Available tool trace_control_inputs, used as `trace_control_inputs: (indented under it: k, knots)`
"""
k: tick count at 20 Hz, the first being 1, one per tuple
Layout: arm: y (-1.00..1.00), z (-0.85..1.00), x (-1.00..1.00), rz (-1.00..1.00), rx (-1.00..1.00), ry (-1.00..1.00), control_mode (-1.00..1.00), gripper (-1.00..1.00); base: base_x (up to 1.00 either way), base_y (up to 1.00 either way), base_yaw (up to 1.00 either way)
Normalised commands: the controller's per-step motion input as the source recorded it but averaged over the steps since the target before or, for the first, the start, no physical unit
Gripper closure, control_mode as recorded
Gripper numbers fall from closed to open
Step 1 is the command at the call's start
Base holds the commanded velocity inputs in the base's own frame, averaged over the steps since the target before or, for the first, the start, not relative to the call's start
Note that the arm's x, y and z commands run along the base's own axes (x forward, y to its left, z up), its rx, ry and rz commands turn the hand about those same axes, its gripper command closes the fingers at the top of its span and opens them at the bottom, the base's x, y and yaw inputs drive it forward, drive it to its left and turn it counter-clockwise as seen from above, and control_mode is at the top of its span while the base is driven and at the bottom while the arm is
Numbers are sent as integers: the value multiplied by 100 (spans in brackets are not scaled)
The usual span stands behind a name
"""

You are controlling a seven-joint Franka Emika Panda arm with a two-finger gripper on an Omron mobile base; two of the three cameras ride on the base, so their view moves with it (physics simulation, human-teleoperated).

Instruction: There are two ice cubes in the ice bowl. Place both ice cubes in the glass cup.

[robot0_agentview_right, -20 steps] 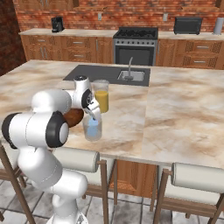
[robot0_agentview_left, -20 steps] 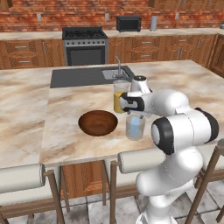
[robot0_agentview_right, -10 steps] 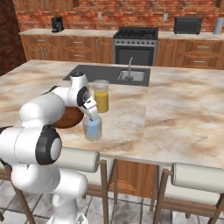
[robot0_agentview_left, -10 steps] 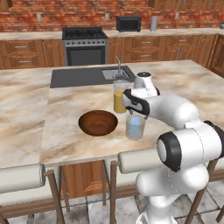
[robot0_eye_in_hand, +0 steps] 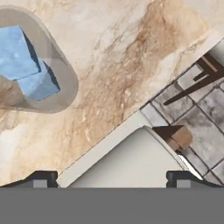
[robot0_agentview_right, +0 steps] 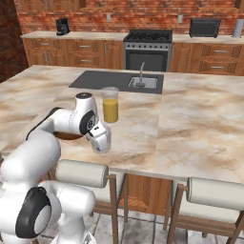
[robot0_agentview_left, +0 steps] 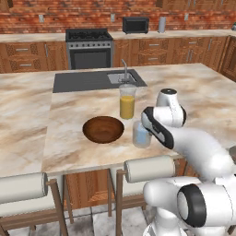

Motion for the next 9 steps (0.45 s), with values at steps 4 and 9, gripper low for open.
trace_control_inputs:
  k: [4,9]
  knots:
    - [-74,-80,-100,-3,3,0,-100,-100,0,0,0]
    - [-21,-9,-25,-4,2,0,-100,-100,0,0,0]
